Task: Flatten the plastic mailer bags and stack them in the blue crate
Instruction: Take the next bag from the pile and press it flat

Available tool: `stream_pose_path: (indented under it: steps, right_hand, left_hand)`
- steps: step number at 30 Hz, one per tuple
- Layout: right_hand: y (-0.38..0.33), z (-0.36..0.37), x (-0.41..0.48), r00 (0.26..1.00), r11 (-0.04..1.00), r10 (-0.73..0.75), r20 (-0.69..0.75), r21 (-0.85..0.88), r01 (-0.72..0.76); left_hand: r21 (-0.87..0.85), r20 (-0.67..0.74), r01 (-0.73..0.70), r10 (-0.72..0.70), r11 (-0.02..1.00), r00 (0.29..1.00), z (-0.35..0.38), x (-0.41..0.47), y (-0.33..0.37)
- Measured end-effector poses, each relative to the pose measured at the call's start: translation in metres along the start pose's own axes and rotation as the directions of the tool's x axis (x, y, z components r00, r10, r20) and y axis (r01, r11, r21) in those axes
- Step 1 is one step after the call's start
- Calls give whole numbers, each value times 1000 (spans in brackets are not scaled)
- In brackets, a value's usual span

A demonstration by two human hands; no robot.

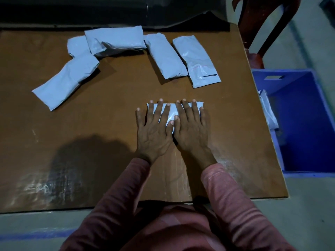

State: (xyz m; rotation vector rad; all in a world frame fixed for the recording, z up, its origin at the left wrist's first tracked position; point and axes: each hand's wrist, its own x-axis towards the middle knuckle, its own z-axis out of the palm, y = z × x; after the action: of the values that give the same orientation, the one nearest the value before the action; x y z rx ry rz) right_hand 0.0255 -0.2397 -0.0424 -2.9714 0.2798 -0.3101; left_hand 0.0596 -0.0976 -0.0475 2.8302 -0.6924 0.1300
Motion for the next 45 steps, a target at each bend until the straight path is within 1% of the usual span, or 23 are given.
stream_pose_path:
  steps: [4, 6, 8, 9, 11, 14, 19, 24, 29, 33, 36, 37, 38, 40, 43, 45]
  right_hand:
    - [0, -2, 2, 998, 1000, -4, 57, 6, 4]
    - [0, -5, 3, 997, 1000, -4, 73, 22, 3]
    - [-1, -8, 1, 998, 998, -5, 64, 61, 1]
    - [-1, -9, -1, 998, 997, -12, 59, 82, 7]
    - [0, -11, -7, 998, 994, -37, 55, 109, 31]
    - [4, -8, -11, 997, 993, -66, 48, 97, 61]
    - [3, -3, -10, 998, 997, -39, 41, 68, 36]
    - [2, -1, -11, 999, 997, -25, 35, 78, 22]
    - [2, -1, -10, 996, 997, -18, 83, 77, 12]
    - [2, -3, -9, 993, 998, -20, 119, 67, 12]
    - [4, -13, -3, 982, 993, -36, 188, 117, 14]
    - [5, -16, 0, 981, 990, -34, 190, 143, 6]
    - [6, -19, 2, 985, 987, -25, 172, 161, -3]
    - [9, -21, 4, 991, 987, -20, 131, 158, -1]
    - [13, -15, 2, 989, 990, -23, 145, 142, 2]
    - [13, -10, 1, 991, 990, -12, 130, 141, -6]
  left_hand:
    - [56, 21, -21, 20, 998, 1000, -7, 3, 2]
    - [66, 22, -81, 79, 995, 997, -9, 2, 5]
    - [19, 12, -131, 131, 991, 991, -6, -2, 7]
    - [-13, 9, -134, 134, 991, 991, -4, -4, 7]
    - [-62, 7, -128, 129, 990, 992, -1, -6, 5]
    - [-99, 4, -134, 135, 986, 991, 0, -6, 3]
    - [-119, 0, -141, 142, 983, 990, 2, -5, 1]
    - [-119, 8, -127, 129, 985, 992, 4, -5, 2]
    - [-121, 10, -108, 109, 987, 994, 3, -5, 5]
    - [-90, 31, -108, 111, 990, 993, 2, -5, 4]
    - [-122, 75, -98, 107, 988, 991, -8, -1, 3]
    - [-148, 75, -78, 90, 986, 993, -12, 2, 3]
    - [-165, 64, -56, 67, 985, 996, -15, 6, 2]
    - [-147, 49, -30, 37, 989, 998, -16, 11, -3]
    - [-120, 74, -27, 37, 992, 997, -8, 13, -12]
    - [-117, 67, -32, 40, 993, 997, -4, 13, -13]
